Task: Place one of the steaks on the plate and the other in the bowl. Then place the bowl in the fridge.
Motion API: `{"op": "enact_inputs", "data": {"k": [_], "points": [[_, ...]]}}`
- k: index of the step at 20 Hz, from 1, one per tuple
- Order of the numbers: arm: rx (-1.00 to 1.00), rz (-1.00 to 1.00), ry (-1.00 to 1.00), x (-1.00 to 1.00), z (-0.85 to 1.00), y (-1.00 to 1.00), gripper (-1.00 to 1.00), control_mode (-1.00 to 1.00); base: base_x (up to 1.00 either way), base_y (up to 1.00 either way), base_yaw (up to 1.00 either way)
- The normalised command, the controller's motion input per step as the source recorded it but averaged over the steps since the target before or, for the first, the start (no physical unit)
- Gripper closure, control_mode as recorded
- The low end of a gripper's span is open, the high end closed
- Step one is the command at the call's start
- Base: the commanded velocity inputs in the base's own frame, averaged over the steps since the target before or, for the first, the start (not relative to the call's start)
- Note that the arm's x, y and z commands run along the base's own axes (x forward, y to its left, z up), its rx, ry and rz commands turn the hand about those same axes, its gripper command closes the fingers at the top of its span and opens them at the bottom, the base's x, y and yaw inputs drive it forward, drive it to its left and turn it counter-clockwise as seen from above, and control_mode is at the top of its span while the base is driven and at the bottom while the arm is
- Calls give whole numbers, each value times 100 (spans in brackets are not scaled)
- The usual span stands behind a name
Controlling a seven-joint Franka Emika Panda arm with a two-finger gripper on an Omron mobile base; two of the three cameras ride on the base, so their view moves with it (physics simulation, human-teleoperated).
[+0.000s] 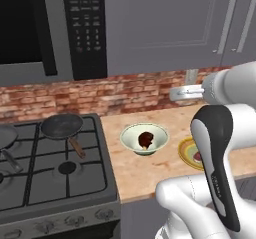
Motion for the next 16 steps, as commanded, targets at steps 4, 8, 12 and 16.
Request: {"op": "enact_inputs", "data": {"k": [4, 8, 12, 16], "points": [[0, 0, 0, 0, 0, 0, -100, 100, 0, -26, 26], [0, 0, 0, 0, 0, 0, -100, 100, 4, -18, 25], [3, 0, 2, 5, -6, 0, -100, -100, 11, -1, 8], [22, 0, 0, -5, -44, -22, -100, -100, 0, 0, 0]]}}
